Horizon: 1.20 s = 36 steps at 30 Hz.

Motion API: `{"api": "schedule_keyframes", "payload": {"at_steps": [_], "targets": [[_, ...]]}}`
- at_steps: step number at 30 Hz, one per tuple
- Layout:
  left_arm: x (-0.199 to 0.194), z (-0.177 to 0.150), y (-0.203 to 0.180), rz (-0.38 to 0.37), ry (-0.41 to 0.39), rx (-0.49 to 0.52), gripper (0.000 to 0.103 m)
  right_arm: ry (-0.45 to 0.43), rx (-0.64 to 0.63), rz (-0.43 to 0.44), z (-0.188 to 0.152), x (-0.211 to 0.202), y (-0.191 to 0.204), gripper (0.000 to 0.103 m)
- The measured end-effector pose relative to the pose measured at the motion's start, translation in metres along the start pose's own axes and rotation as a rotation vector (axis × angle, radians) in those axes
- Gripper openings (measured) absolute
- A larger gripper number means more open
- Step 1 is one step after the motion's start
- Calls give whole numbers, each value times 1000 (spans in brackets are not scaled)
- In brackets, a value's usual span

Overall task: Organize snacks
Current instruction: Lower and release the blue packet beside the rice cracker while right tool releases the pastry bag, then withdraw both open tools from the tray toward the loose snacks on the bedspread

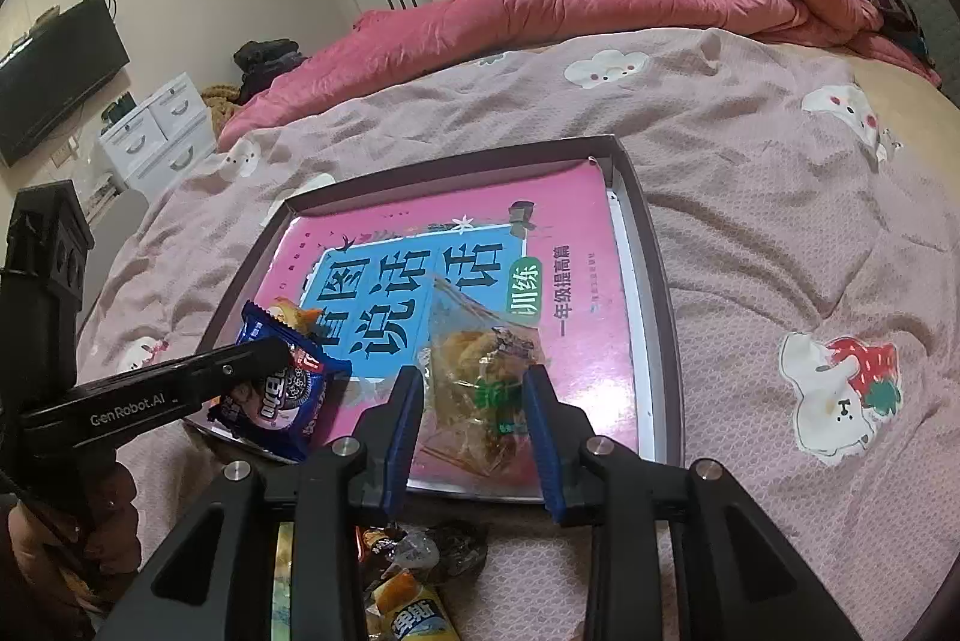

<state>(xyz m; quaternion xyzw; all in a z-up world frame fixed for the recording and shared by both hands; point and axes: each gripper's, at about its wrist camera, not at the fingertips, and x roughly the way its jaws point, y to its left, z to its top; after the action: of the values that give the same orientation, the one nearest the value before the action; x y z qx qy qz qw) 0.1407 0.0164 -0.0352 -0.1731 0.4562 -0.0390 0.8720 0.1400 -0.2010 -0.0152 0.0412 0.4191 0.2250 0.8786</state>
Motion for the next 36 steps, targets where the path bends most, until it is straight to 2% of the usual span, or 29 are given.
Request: {"api": "schedule_keyframes", "payload": {"at_steps": [10, 15, 23, 31, 36], "targets": [[-5, -2, 1, 26, 3, 4, 28, -10, 64, 51, 3, -8, -9, 38], [-6, -3, 2, 37, 3, 4, 35, -9, 91, 79, 3, -9, -11, 40], [-12, -3, 4, 29, -7, -4, 44, 1, 51, 109, 0, -8, 0, 43], [-28, -1, 2, 16, -26, -5, 46, 17, 28, 137, -2, -6, 7, 46], [-38, -3, 4, 19, -35, -8, 49, 61, 25, 140, -6, 1, 8, 49]]}}
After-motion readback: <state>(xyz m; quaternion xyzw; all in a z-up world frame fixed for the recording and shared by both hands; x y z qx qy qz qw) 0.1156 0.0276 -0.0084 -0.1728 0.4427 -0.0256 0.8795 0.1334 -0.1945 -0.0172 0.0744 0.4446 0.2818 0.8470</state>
